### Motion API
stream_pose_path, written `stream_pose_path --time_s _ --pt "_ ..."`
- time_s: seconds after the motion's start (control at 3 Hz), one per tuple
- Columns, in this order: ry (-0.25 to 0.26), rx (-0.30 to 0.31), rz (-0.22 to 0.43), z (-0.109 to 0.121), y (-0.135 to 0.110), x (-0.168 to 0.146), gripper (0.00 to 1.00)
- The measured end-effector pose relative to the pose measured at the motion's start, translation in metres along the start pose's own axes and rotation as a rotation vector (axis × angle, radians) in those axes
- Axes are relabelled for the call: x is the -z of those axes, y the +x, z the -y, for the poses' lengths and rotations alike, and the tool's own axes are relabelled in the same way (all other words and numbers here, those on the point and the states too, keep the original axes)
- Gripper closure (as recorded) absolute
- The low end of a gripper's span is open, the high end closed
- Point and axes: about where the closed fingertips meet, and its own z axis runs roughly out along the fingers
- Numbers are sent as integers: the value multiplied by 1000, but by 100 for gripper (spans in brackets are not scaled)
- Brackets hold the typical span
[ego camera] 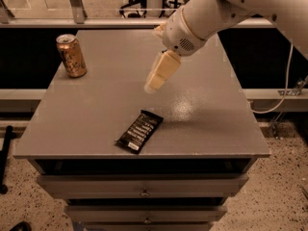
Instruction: Move orange can near rxbar chocolate
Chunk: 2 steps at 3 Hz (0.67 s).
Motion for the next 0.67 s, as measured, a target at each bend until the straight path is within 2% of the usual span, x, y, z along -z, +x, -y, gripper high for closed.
stream_pose_path --time_s 0.33,0.67 --pt "0 -14 131 29 -25 -37 0" --pt "-10 -73 317 76 -65 -99 0"
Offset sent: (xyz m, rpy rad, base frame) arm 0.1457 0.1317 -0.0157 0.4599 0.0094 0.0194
